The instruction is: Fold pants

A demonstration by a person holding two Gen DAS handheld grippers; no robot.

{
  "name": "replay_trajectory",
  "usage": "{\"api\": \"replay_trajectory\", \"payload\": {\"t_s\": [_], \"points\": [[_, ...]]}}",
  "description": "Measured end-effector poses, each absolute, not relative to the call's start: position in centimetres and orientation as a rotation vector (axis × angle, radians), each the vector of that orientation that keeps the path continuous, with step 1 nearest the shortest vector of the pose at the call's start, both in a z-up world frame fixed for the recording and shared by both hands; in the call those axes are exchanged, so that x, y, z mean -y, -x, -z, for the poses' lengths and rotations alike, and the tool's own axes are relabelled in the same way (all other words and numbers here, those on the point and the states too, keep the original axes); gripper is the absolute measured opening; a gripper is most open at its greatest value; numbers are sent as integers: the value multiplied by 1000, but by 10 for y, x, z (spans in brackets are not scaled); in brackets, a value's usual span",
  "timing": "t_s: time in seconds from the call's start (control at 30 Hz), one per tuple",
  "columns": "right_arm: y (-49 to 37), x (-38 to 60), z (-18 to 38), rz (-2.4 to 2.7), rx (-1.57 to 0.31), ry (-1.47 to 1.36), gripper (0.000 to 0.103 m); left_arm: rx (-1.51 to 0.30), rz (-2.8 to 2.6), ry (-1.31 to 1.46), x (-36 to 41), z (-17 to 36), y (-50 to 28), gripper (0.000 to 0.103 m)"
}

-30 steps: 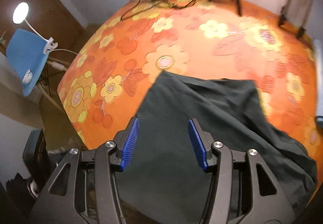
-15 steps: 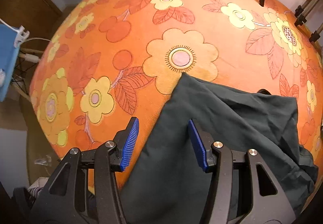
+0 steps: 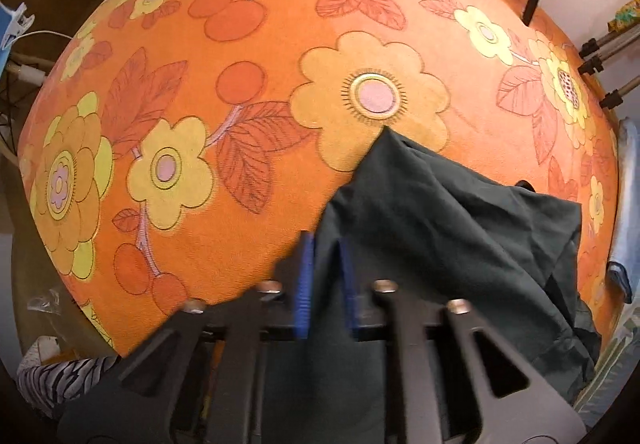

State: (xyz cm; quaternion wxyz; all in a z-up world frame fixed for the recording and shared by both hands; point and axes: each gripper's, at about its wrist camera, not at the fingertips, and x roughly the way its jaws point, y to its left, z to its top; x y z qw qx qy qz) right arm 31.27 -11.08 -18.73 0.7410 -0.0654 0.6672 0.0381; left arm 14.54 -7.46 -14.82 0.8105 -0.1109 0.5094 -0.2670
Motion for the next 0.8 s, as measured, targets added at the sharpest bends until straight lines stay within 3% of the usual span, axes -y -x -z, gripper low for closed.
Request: {"api": "replay_trajectory", "payload": {"t_s": [0.13,0.57,0.63,0.67,0.7,0.77,0.8], "points": [[-309,123,181,-97,-1444,94,4,-1074,560,207,82,145,-150,43],[-296,164,126,-175,-1340,-67,4,-1092,556,232,90,158,-163,49],[-295,166,121,-178,-1332,-82,4,-1098,576,269,89,159,-164,45],[-295,168,119,-178,-1325,-85,3,-1102,596,317,88,159,-165,37],[-295,169,117,-176,-1318,-86,3,-1105,610,349,88,159,-165,22],[-296,173,112,-172,-1308,-95,3,-1095,623,356,89,155,-162,7],[-297,174,109,-171,-1303,-98,3,-1080,625,333,92,151,-161,6]]}}
